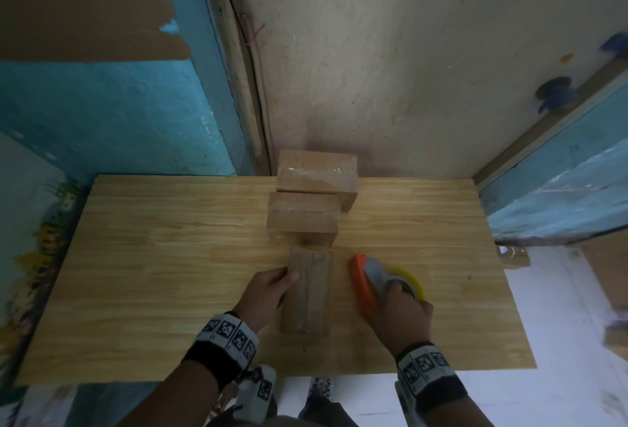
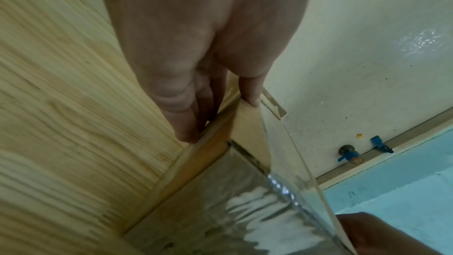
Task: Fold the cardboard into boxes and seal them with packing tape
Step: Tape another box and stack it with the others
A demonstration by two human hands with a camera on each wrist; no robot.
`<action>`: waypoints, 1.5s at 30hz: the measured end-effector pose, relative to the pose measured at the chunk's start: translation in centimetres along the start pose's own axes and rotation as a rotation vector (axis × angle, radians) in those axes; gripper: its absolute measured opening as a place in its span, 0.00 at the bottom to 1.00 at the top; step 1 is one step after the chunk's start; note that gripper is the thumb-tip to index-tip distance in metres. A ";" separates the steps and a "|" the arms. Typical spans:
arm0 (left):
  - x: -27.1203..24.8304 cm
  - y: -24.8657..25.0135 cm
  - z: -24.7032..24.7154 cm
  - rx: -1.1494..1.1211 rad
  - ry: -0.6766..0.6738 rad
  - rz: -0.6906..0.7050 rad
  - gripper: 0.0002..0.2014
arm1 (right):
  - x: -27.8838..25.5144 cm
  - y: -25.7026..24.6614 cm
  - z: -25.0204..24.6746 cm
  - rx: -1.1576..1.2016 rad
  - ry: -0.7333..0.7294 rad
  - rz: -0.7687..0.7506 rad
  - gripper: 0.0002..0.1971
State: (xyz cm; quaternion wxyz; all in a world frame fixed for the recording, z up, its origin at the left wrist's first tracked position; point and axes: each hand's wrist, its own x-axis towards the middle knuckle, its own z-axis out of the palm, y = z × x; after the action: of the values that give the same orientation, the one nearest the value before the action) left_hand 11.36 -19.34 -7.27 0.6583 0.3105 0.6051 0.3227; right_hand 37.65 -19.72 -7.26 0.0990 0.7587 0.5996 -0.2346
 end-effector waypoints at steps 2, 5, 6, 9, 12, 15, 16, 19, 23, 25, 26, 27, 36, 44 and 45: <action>0.0 -0.3 0.0 0.000 0.017 0.005 0.09 | 0.1 0.3 -0.1 -0.020 0.026 -0.047 0.21; -0.1 -0.5 0.3 -0.033 0.028 0.009 0.08 | 0.1 0.9 -0.8 0.101 0.036 -0.102 0.13; -0.1 -0.5 0.3 -0.042 0.032 0.010 0.09 | 0.0 1.0 -1.3 0.223 0.036 -0.114 0.14; 0.1 -0.7 0.3 -0.060 0.076 -0.006 0.12 | -0.5 1.2 -2.9 0.617 0.043 -0.087 0.16; 0.5 -1.4 0.0 0.030 0.181 -0.016 0.18 | -1.0 1.2 -3.6 0.802 0.082 -0.115 0.23; 0.5 -1.5 -0.1 0.035 0.192 -0.048 0.22 | -1.4 1.2 -3.7 0.830 0.070 -0.132 0.23; 0.4 -1.6 -0.1 0.023 0.170 -0.088 0.25 | -1.5 1.2 -3.6 0.837 0.059 -0.132 0.22; 0.2 -1.6 -0.3 0.068 0.079 -0.228 0.29 | -2.0 1.0 -3.4 0.876 0.024 -0.129 0.24; 0.1 -0.7 -0.4 0.131 0.026 -0.201 0.27 | -2.2 0.8 -3.2 0.884 0.025 -0.116 0.25; 0.2 -0.4 -0.6 0.137 0.015 -0.201 0.29 | -2.3 0.8 -3.1 0.865 0.032 -0.117 0.24; 0.2 -0.3 -0.6 0.145 0.012 -0.207 0.31 | -2.2 0.8 -3.0 0.858 0.037 -0.116 0.24; 0.2 -0.2 -0.6 0.162 0.011 -0.213 0.32 | -2.1 0.8 -3.0 0.861 0.037 -0.117 0.24; -0.2 -0.2 -0.9 0.590 0.131 -0.092 0.38 | -2.9 0.4 -4.9 0.957 0.005 -0.173 0.30; -1.9 3.8 0.9 0.288 0.132 0.346 0.12 | -2.9 -0.9 -7.0 0.993 -0.071 -0.292 0.30; -2.2 4.7 1.4 0.125 0.028 0.270 0.14 | -2.9 -1.0 -7.2 0.989 -0.082 -0.312 0.31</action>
State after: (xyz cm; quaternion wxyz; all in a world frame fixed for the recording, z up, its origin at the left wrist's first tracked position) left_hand 12.39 -18.29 -2.12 0.5798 0.4250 0.5857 0.3743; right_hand 37.87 -18.87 0.52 -0.2840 0.6067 0.5186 -0.5313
